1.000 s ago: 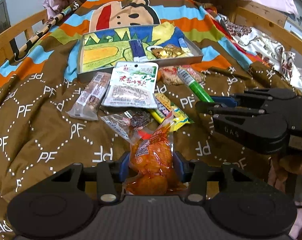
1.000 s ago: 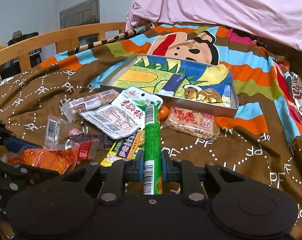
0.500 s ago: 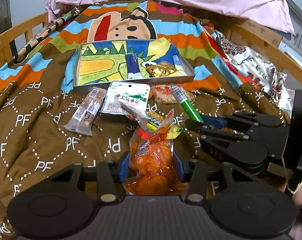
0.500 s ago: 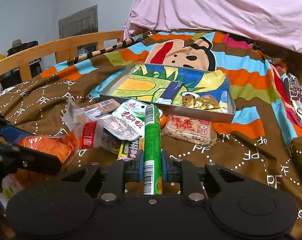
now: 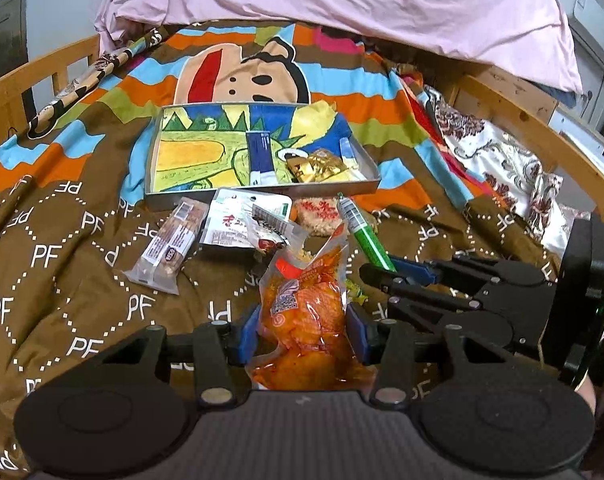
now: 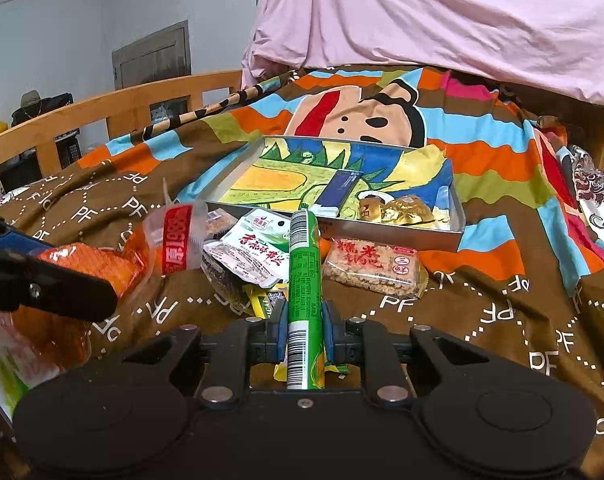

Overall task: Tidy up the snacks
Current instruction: 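Carry the orange bag with the left tool toward the tray while the right tool carries the green stick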

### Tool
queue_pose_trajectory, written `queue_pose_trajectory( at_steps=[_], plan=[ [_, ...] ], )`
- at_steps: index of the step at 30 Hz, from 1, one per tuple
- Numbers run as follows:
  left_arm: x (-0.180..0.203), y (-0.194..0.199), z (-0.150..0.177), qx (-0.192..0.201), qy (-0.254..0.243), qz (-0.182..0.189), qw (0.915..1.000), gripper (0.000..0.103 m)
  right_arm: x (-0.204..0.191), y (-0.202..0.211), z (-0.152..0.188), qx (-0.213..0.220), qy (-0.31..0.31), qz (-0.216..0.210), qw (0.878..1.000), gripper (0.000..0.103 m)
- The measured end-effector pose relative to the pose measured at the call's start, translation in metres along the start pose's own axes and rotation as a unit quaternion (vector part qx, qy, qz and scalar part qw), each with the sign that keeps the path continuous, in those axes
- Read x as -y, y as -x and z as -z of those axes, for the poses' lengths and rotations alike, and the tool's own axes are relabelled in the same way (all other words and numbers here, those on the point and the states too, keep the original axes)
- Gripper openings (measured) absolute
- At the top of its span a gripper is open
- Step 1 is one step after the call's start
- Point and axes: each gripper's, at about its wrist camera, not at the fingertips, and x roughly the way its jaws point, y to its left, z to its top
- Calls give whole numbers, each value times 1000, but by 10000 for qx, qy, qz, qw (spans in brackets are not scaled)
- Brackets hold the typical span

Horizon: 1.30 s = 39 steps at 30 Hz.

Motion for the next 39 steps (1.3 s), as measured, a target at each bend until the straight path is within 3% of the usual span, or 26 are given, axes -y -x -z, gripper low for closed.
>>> queue_pose_trajectory(
  at_steps=[15,24,25,26,29,34,39],
  plan=[
    [5,9,-7,201,21,99,9997,50,2,4,-2,119,-68,-5,9999,19],
    [3,9,-19,491,131,141,9986,49,8,15,-14,412,-184,-25,9990,19],
    [4,8,-22,522,133,141,9984,45,10,16,-16,424,-217,-46,9989,19],
    [4,7,-25,582,147,142,9981,30,11,16,-19,451,-236,-65,9987,19],
    [0,-1,-38,618,339,283,9971,29,15,18,-28,561,-230,-70,9981,19],
    [-6,-31,-50,428,491,340,9973,29,26,13,-36,547,-297,-82,9980,19],
    [-9,-64,-31,-307,136,482,9983,31,41,3,-36,251,-559,-110,9981,19]
  ],
)
